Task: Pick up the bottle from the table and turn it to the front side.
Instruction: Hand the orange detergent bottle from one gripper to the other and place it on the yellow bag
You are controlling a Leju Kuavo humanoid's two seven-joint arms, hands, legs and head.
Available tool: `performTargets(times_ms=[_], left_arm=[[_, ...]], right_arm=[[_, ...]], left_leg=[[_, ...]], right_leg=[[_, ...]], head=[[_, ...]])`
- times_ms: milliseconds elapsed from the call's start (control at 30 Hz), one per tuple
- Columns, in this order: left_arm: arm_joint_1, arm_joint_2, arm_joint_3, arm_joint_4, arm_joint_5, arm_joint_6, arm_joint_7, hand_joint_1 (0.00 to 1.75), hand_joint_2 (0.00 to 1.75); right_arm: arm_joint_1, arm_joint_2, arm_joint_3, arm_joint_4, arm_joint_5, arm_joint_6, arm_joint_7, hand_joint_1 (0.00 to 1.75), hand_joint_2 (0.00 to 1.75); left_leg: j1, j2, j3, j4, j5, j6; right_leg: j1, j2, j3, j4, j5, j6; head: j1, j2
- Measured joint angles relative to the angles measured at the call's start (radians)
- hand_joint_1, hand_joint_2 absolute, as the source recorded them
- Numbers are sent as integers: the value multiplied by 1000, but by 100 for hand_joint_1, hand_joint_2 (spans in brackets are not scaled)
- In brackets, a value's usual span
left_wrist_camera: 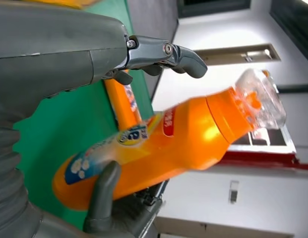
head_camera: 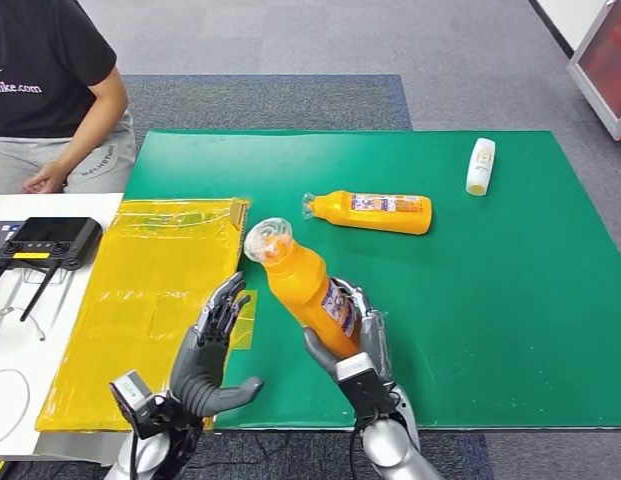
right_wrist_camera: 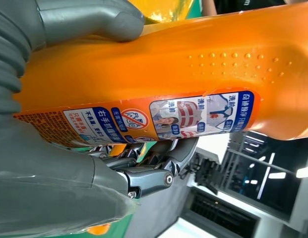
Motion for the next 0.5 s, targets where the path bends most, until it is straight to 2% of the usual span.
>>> performTargets(times_ms=[300,500], left_arm=[[-54,-3,-15,-25,1,-36,3,0,175],[-59,-4,-19,-30,93,-91,35,0,175]], right_arm=[[5,5,41,-13,1,-15,-25,175,175],[15,5,69,-27,21,-32,-31,175,175]], left_leg=[[0,0,0,0,0,0],[0,0,0,0,0,0]], right_leg=[[0,0,0,0,0,0],[0,0,0,0,0,0]], head=[[0,0],[0,0]])
